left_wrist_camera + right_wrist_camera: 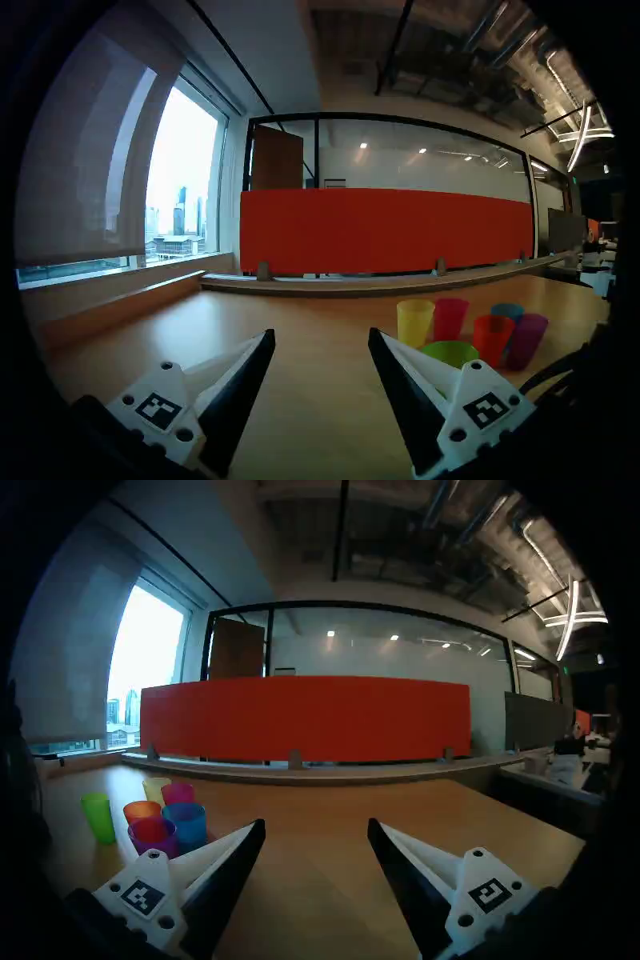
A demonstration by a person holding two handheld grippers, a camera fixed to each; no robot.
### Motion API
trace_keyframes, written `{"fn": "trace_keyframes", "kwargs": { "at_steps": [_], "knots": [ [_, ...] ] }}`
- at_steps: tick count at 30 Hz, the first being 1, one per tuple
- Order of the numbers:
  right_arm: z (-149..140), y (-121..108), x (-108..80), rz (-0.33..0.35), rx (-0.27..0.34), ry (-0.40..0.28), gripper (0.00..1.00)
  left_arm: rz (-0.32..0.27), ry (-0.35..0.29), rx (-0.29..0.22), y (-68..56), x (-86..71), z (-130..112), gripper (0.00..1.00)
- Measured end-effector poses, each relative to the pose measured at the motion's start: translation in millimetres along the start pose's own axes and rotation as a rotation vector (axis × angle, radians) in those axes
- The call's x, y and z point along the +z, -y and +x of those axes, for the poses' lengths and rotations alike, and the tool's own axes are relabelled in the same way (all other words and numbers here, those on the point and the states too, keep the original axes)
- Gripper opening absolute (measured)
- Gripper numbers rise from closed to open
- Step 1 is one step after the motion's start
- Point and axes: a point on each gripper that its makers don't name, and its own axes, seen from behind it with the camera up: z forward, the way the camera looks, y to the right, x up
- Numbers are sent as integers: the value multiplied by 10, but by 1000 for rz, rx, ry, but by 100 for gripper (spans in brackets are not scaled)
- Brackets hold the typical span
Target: Pour water
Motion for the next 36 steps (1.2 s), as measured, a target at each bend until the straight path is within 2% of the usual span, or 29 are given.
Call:
{"fn": "trace_keyframes", "kwargs": {
  "at_steps": [5,14,20,29,36],
  "knots": [
    [112,-6,1,13,-2,-7,99,-1,-19,-6,48,4,275,86],
    [448,-6,48,30,-21,1,99,-32,22,-22,-18,64,560,86],
    [744,-7,120,35,-4,18,99,-55,60,-10,-59,147,724,86],
    [1109,35,226,67,15,50,99,-122,60,35,-207,279,1205,86],
    [1416,78,292,87,7,38,99,-165,76,29,-337,336,1482,86]
  ]
}}
